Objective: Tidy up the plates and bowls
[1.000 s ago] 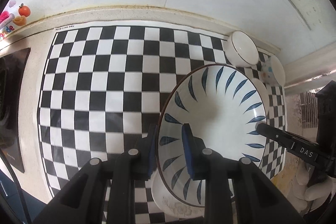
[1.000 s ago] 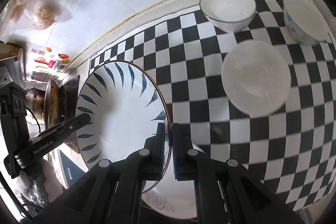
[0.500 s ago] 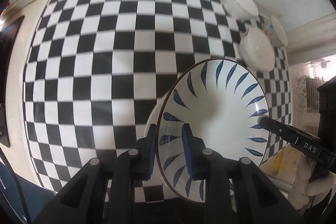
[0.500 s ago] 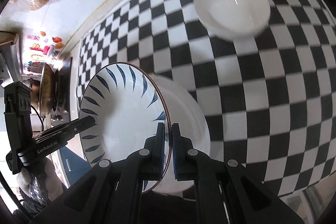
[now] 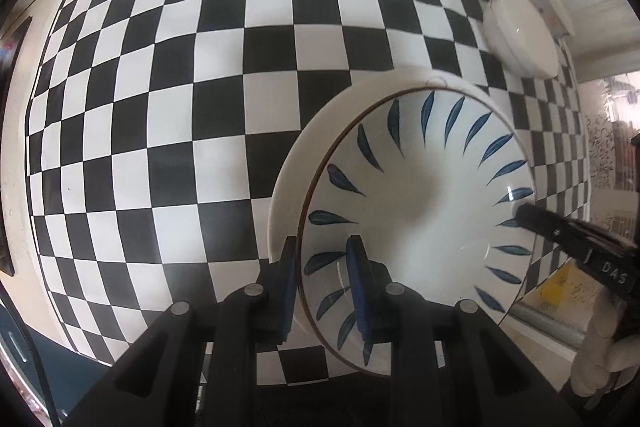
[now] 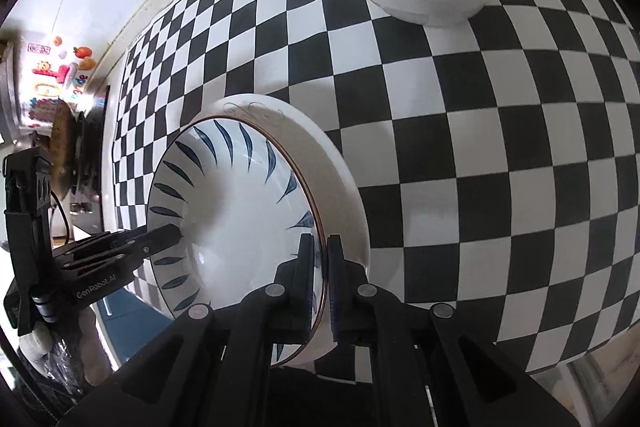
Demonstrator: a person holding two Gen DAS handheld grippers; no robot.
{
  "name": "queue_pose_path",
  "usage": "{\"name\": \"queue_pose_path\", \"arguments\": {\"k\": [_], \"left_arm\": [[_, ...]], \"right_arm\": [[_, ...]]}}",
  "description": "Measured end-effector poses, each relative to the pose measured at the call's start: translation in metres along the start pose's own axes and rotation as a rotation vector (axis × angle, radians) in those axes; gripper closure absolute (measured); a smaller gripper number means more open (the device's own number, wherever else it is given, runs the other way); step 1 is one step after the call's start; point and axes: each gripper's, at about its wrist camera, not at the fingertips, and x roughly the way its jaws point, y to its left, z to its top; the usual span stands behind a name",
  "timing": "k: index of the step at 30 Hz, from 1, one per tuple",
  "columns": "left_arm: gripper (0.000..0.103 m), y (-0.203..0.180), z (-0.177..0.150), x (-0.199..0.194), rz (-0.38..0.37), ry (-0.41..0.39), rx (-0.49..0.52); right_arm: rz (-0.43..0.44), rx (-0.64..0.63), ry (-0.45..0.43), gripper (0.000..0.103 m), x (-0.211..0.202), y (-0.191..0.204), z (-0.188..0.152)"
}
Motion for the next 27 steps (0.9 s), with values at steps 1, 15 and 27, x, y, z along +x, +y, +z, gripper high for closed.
{"name": "queue_pose_path", "arguments": {"k": [1, 15, 27], "left_arm": [[0.082, -0.002, 0.001, 0.002, 0.008, 0.003, 0.002], [0.082, -0.019, 0.003, 0.014, 0.109, 0.034, 0.034], [0.081, -0.020, 0.003, 0.017, 0.106, 0.032, 0.014]], "right_arm": [[-0.004, -0.003, -0.001, 0.095, 0.000, 0.000, 0.001], [-0.099, -0.030, 0.019, 0.095, 0.009, 0.008, 0.008], [-0.126, -0.002, 0.012, 0.093, 0.009, 0.011, 0.008]]}}
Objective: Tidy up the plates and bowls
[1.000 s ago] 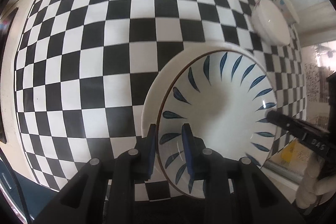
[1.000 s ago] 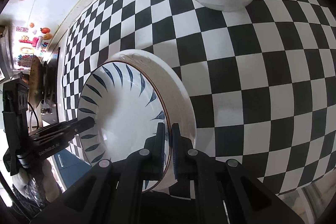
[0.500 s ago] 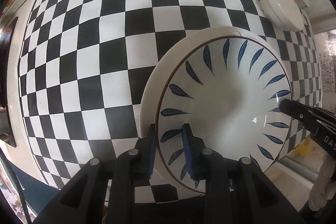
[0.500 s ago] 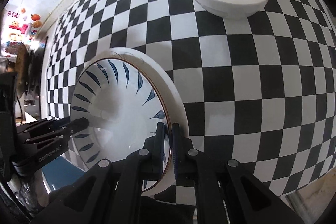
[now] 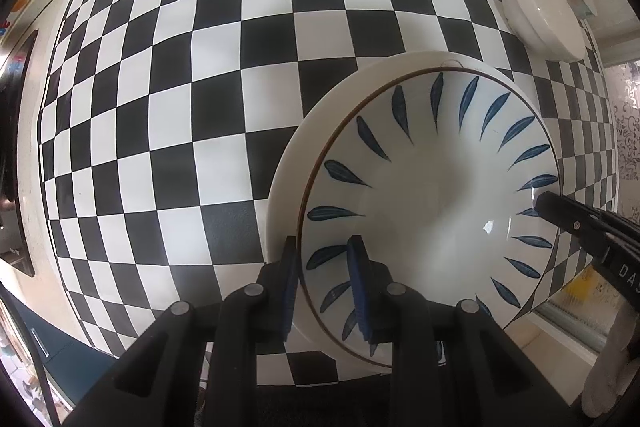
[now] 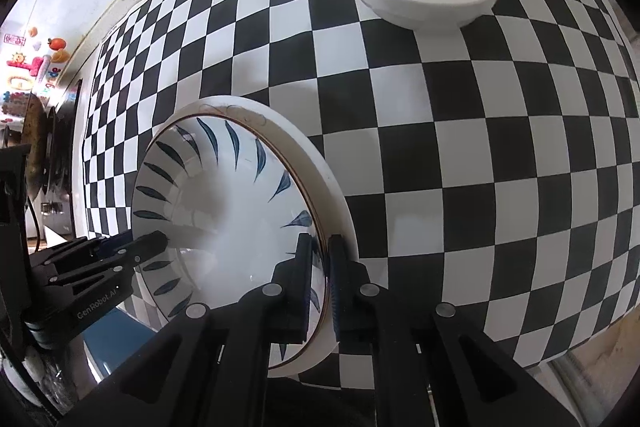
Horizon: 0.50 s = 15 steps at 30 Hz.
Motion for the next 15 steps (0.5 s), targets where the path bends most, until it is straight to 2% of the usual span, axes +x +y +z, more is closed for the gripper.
{"name": "queue_pose_path", "arguments": {"k": [11, 15], "left_arm": [[0.080, 0.0049, -0.0012, -0.0019, -0.001, 0.003, -0.032], [0.075, 0.0065, -0.0008, -0.0050, -0.022, 0.012, -0.044]], "right_arm": [[0.000, 0.022, 0.025, 0.091, 0.0031, 0.0007, 0.0030], [0.015, 0.024, 0.037, 0.082, 0.0035, 0.0012, 0.0049]]}}
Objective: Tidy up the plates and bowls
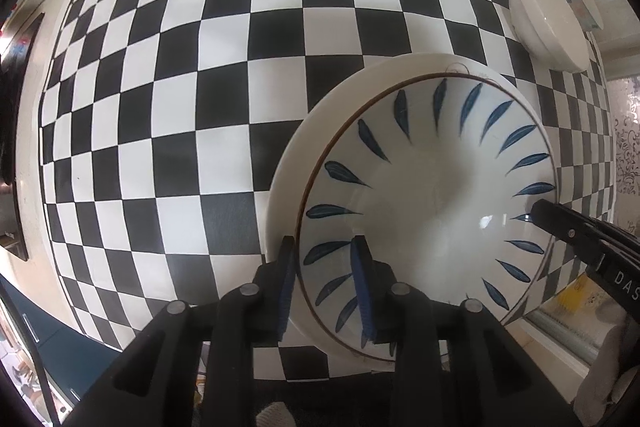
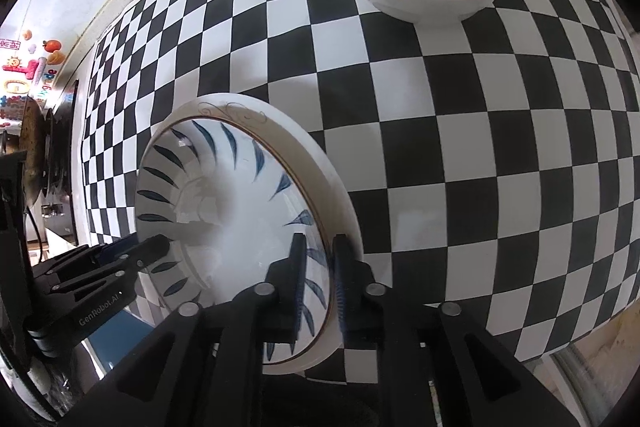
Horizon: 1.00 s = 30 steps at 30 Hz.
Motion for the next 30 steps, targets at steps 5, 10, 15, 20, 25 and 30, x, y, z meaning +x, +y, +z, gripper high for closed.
{"name": "queue_pose_path", "arguments": {"k": [5, 10, 15, 20, 25, 30], "left_arm": [[0.064, 0.003, -0.003, -0.007, -0.016, -0.013, -0.012], [0.049, 0.005, -0.007, -0.022, -0.003, -0.056, -0.013], [0.030, 0.012, -0.009, -0.044, -0.025, -0.113, -0.035], [0.017, 0.014, -0.021, -0.075, 0.030, -0.193, -0.028], [0.017, 0.005, -0.047, -0.114, 0.054, -0.273, -0.002], [0.017, -0.012, -0.074, -0.140, 0.083, -0.328, 0.010]], "right_arm": [[0.055, 0.002, 0.008, 0.049, -0.006, 0.003, 0.001], [0.045, -0.052, -0.001, 0.031, -0.019, 0.020, -0.003], [-0.106, -0.120, -0.053, 0.017, -0.036, 0.038, -0.018], [-0.147, -0.129, -0.099, 0.017, -0.058, 0.047, -0.038], [-0.167, -0.118, -0.189, 0.017, -0.098, 0.052, -0.061], [-0.170, -0.120, -0.256, 0.017, -0.139, 0.057, -0.086]]}}
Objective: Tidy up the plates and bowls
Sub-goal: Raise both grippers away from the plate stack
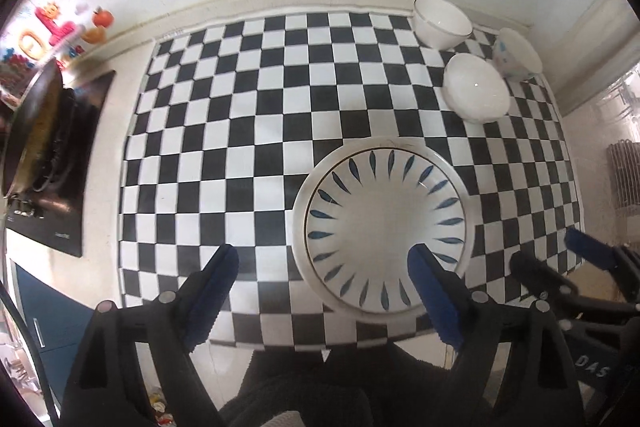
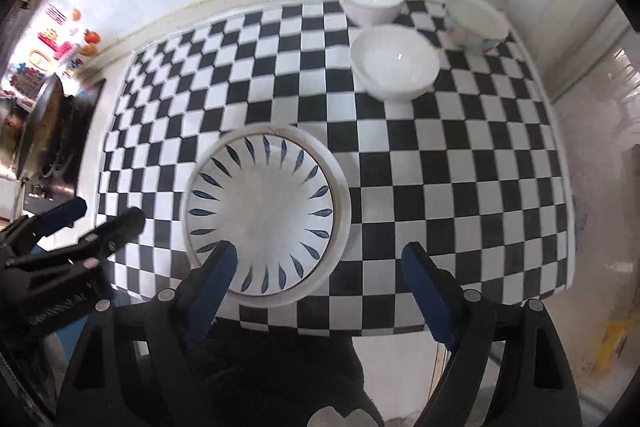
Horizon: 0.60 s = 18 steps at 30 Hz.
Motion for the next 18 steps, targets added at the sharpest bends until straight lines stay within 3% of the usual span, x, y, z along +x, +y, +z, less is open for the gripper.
{"name": "queue_pose_path", "arguments": {"k": [9, 18], "left_arm": [[0.017, -0.004, -0.022, -0.036, 0.000, -0.021, -0.051], [0.017, 0.005, -0.025, -0.062, -0.011, -0.056, -0.006]], "right_arm": [[0.004, -0.040, -0.101, 0.016, -0.074, 0.013, -0.025], [-0.019, -0.032, -0.115, 0.016, -0.092, 0.031, -0.030]]}}
